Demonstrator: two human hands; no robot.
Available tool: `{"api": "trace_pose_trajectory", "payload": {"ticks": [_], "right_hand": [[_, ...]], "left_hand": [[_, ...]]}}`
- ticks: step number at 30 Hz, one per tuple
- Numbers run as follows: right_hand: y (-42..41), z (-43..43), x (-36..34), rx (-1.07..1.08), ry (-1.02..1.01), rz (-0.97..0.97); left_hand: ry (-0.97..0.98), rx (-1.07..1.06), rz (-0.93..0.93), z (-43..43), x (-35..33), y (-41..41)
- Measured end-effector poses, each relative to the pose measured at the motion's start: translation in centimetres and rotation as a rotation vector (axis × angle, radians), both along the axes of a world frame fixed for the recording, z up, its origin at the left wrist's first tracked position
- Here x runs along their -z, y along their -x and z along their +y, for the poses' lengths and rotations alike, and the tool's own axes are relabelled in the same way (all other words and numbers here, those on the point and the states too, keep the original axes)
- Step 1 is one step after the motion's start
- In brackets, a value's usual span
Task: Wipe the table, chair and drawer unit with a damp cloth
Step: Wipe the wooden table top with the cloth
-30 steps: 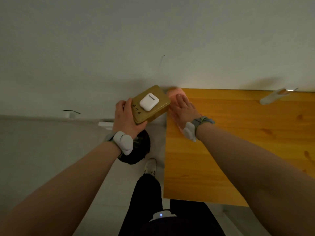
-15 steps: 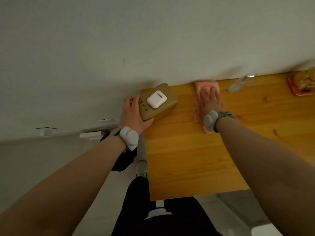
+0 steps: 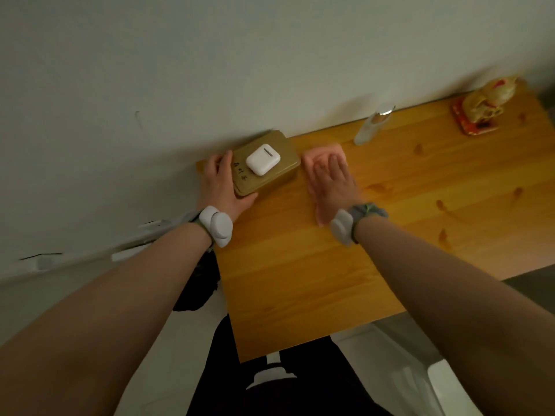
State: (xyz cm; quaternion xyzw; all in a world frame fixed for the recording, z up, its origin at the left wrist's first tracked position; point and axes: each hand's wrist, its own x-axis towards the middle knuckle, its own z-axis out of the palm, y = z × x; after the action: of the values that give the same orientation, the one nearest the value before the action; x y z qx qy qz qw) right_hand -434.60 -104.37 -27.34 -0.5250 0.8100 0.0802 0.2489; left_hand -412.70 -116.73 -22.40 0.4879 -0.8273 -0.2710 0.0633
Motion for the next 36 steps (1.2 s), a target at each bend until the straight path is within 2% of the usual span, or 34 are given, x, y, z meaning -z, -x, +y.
{"api": "trace_pose_trajectory", "payload": {"ticks": [5,7,12,15,17,21,24,30,34,36], "right_hand": [[3.2,-3.9,0.5,0.06,0.156,-0.013],[3.0,-3.6,0.1,0.034,0.08,-0.03],[-0.4,2.1,-1.0,-0.12,0.059,-0.022],[-1.6,5.7,-1.1,-0.113,0.096,-0.136],[-0.5,6.5,-1.4,-0.132,0.054,-0.14],[1.5,5.8,-1.2,-0.018,0.017,-0.029],[0.3,5.4,-0.9,0.093,0.076,-0.03],[-6.3,6.1,-1.2,-0.1,0.209,-0.157],[-6.8,7.0,-0.9,-0.353,0.151,-0.187],[-4.7,7.2,-0.9,-0.347,0.117,-0.155]], "left_hand": [[-0.006,0.027,-0.011,0.1,0.1,0.1],[-0.006,0.036,-0.004,0.1,0.3,0.1],[0.006,0.038,-0.014,-0.2,0.4,0.8],[0.005,0.044,-0.016,-0.6,0.2,1.2],[0.014,0.03,-0.017,-0.2,0.0,1.5],[0.008,-0.053,-0.038,1.9,0.0,0.8],[0.005,-0.118,-0.096,4.7,0.4,-0.9],[-0.041,-0.102,-0.217,10.7,1.7,-4.6],[-0.007,0.018,-0.316,12.3,2.4,-6.0],[-0.021,0.05,-0.328,12.6,2.5,-6.6]]}}
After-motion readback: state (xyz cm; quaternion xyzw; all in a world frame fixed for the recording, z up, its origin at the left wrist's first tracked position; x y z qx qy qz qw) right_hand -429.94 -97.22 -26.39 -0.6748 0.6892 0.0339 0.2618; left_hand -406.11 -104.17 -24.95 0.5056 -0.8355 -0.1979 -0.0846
